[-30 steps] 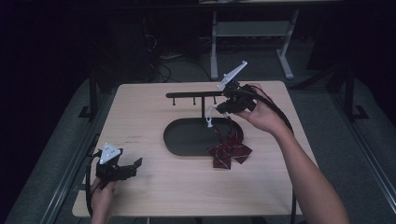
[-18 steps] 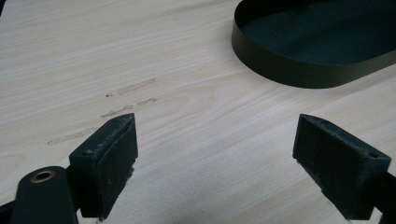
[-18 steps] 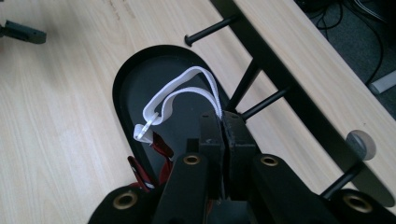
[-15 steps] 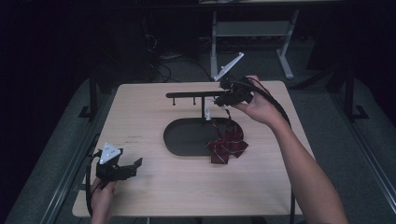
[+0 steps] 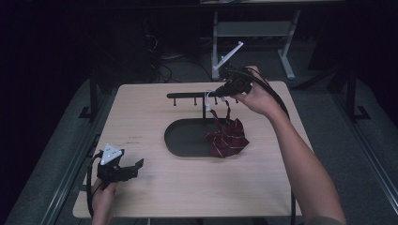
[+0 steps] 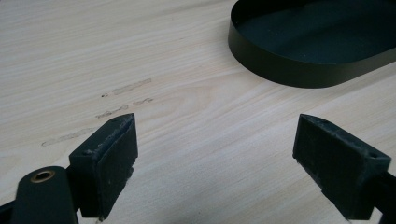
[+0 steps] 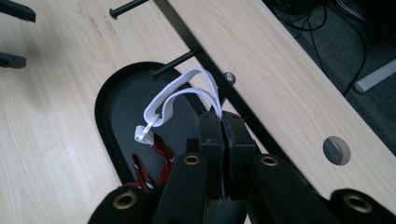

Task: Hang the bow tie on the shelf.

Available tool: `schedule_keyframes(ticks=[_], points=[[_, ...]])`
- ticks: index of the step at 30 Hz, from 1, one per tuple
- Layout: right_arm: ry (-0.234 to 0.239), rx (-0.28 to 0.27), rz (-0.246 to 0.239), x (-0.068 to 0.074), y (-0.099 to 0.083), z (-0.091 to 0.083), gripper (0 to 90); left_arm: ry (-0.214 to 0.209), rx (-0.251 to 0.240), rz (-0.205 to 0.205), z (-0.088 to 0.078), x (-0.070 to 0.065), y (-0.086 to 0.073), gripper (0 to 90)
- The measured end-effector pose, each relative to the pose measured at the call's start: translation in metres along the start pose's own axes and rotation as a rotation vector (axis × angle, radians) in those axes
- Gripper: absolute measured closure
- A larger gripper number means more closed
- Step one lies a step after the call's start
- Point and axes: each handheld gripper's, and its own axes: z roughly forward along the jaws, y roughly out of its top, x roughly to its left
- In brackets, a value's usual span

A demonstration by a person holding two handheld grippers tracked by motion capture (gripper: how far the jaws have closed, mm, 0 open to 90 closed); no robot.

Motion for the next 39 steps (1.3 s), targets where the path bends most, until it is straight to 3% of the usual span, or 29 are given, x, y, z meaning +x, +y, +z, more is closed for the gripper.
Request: schedule_keyframes(ticks=[15, 39], points=[[-0.012, 0.043, 0.064, -0.016, -0.014, 0.022, 86.3, -0.008, 0.012, 0.009, 0.0, -0.002, 0.0, 13.5], [-0.03, 0.055, 0.081, -0.02, -0.018, 0.032, 84.4, -0.008, 0.008, 0.007, 0.0, -0.002, 0.001, 13.6]])
